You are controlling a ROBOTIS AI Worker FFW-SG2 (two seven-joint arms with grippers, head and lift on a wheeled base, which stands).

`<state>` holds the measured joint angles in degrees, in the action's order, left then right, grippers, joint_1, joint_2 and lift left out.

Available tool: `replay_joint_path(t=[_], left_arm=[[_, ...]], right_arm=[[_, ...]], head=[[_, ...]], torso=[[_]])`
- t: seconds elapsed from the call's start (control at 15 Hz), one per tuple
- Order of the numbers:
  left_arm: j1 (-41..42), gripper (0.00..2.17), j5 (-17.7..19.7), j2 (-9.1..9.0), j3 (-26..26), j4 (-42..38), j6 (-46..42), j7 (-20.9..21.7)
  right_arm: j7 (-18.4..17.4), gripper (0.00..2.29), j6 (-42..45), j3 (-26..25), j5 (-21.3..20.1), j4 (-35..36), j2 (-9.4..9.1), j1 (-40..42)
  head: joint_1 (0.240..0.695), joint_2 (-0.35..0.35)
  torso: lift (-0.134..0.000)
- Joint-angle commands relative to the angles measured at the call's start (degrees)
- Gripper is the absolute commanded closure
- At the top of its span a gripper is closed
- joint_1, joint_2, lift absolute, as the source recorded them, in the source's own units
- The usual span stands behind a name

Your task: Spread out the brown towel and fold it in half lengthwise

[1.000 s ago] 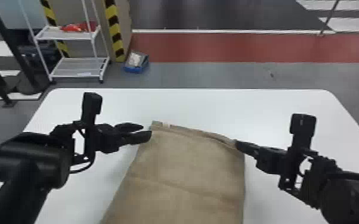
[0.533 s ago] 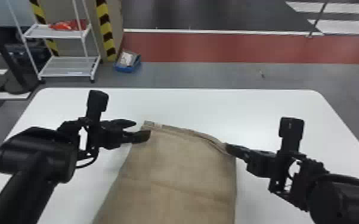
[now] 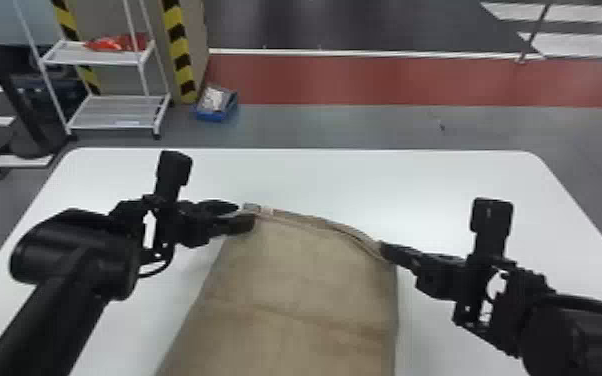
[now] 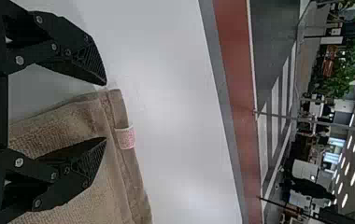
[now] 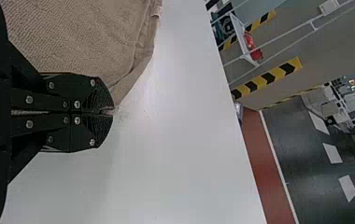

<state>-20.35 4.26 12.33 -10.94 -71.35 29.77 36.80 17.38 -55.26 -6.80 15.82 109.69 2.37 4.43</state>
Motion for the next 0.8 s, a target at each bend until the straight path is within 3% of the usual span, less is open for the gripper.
replay_joint_path(t=[0.0, 0.27, 0.33, 0.4, 0.53, 0.67, 0.73], left_arm=[[-0.04, 0.72, -0.31, 0.06, 0.04, 0.34, 0.07, 0.03], [0.31, 0.78, 0.04, 0.50, 0.48, 0.16, -0.10, 0.73], [0.57, 1.15, 0.22, 0.50, 0.83, -0.02, -0.46, 0.82], [0.75, 1.25, 0.48, 0.50, 1.01, -0.10, -0.63, 1.09], [1.10, 1.26, 0.48, 0.67, 1.18, -0.10, -0.98, 2.32], [2.42, 1.44, 1.01, 0.67, 2.41, -1.33, -1.69, 2.67], [3.30, 1.44, 1.71, 0.94, 4.08, -3.88, -1.16, 4.78]], right_arm=[[0.02, 1.15, 0.10, -0.14, 0.09, 0.00, 0.00, 0.05], [0.02, 1.15, 0.10, 0.04, 0.09, 0.00, 0.00, -0.39], [0.02, 1.15, 0.10, -0.05, 0.09, 0.00, 0.00, -0.39], [-0.07, 1.15, 0.10, -0.14, 0.09, 0.00, 0.00, -0.39], [-0.07, 1.15, 0.10, -0.32, 0.09, 0.00, 0.00, -0.30], [-0.07, 1.15, 0.10, -0.58, 0.18, 0.00, 0.09, -0.65], [-0.16, 1.15, -0.08, -1.37, 0.09, -0.09, 0.18, -1.53]], head=[[0.695, -0.037], [0.695, -0.032], [0.695, -0.031], [0.695, -0.030], [0.695, -0.030], [0.695, -0.034], [0.695, -0.034]], torso=[[-0.123], [-0.123], [-0.123], [-0.123], [-0.123], [-0.123], [-0.123]])
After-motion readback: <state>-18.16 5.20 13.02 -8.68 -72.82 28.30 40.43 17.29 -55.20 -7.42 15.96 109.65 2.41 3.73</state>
